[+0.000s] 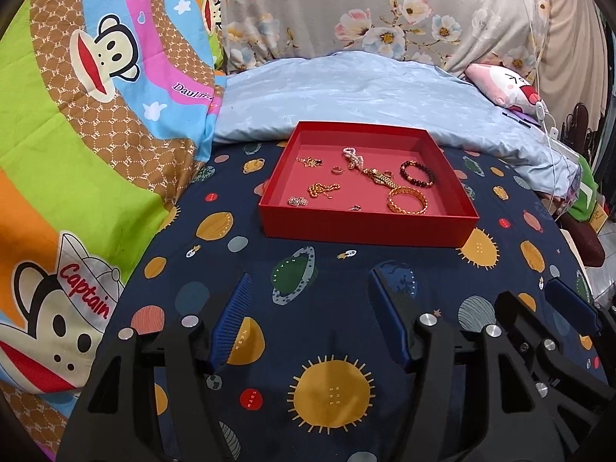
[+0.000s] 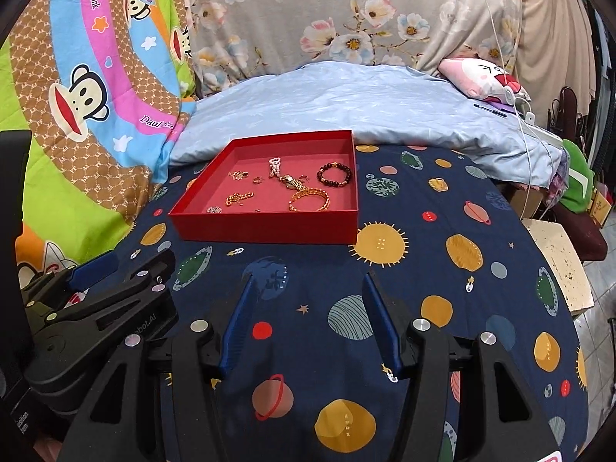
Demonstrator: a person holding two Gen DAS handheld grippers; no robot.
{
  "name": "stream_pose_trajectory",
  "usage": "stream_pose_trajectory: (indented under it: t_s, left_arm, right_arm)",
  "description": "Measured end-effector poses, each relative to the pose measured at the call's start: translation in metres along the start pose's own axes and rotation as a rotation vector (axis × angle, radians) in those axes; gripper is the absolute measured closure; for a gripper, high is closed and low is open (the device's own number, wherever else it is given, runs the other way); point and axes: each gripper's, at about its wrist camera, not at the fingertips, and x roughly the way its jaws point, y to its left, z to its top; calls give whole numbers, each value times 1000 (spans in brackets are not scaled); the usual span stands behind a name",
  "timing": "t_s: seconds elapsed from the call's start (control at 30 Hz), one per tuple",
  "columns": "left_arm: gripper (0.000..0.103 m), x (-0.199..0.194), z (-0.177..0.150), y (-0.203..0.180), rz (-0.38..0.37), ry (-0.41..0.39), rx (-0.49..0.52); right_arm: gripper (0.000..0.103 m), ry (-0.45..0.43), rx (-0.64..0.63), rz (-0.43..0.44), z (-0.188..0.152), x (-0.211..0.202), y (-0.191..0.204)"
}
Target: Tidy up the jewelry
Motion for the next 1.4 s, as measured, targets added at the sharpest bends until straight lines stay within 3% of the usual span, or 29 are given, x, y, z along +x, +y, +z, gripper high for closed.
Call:
stream_pose_trajectory:
  t_s: [0.47,0.63,1.0,1.2,1.4]
  left_arm:
    - [43,37,23,-2,25,20,-2]
    - [42,48,22,-4,46,25,-5]
    - [17,57,13,-1,106,16,-27]
    - [11,60,8,1,118,2,-23]
    - [10,64,-2,0,132,-2,-3]
  right_arm:
    - [46,17,-17,-10,26,41,-1]
    - [39,9,-32,-54,27,52,-1]
    - [26,-23,-11,-115,18,59,-9]
    - [18,-43,-4,-149,11,62,-12]
    - [17,-40,-29,-166,0,65,-10]
